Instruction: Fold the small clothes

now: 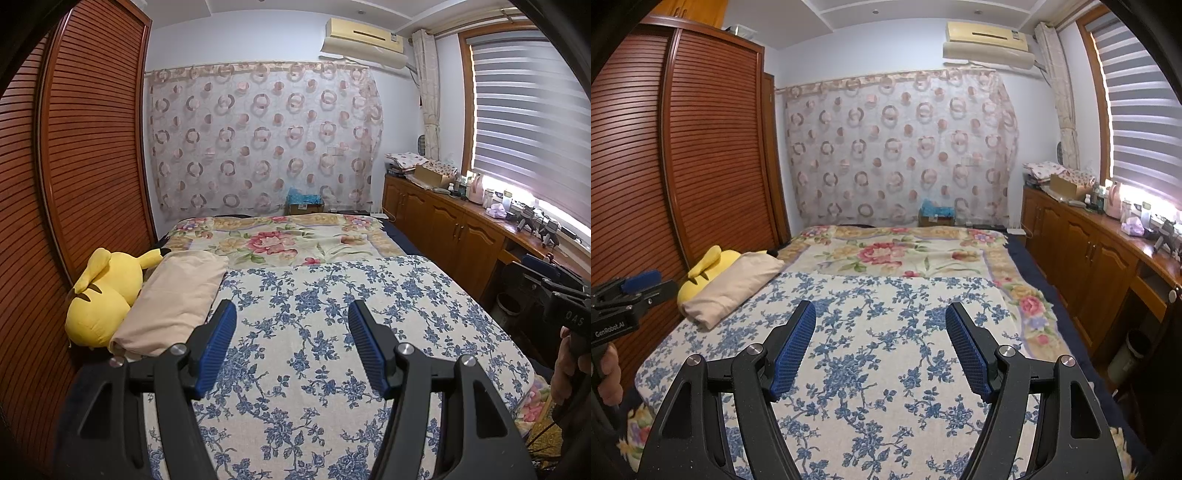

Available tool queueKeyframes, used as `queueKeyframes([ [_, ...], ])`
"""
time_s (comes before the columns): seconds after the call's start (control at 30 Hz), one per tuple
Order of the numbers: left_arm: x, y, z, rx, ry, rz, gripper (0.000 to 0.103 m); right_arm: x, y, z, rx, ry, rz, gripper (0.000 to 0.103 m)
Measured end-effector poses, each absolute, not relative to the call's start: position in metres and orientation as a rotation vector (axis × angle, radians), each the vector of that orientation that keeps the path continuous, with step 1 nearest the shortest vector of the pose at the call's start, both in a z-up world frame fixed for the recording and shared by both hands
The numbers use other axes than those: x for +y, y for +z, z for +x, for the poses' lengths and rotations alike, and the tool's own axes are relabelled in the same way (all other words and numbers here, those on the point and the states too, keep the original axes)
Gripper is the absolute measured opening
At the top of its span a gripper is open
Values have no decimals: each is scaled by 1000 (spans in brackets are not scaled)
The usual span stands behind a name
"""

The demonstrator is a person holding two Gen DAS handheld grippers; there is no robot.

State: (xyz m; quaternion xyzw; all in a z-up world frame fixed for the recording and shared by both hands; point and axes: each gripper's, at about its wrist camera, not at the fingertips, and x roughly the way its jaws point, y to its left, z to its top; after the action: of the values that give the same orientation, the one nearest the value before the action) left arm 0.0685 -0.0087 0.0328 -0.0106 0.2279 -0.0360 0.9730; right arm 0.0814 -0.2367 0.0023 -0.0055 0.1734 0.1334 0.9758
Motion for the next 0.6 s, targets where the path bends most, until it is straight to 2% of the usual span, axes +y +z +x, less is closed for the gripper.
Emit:
queueKeyframes([
  [0.6,-11,33,67,458,-75,-22,63,-236,2,82,350,270,-11,75],
])
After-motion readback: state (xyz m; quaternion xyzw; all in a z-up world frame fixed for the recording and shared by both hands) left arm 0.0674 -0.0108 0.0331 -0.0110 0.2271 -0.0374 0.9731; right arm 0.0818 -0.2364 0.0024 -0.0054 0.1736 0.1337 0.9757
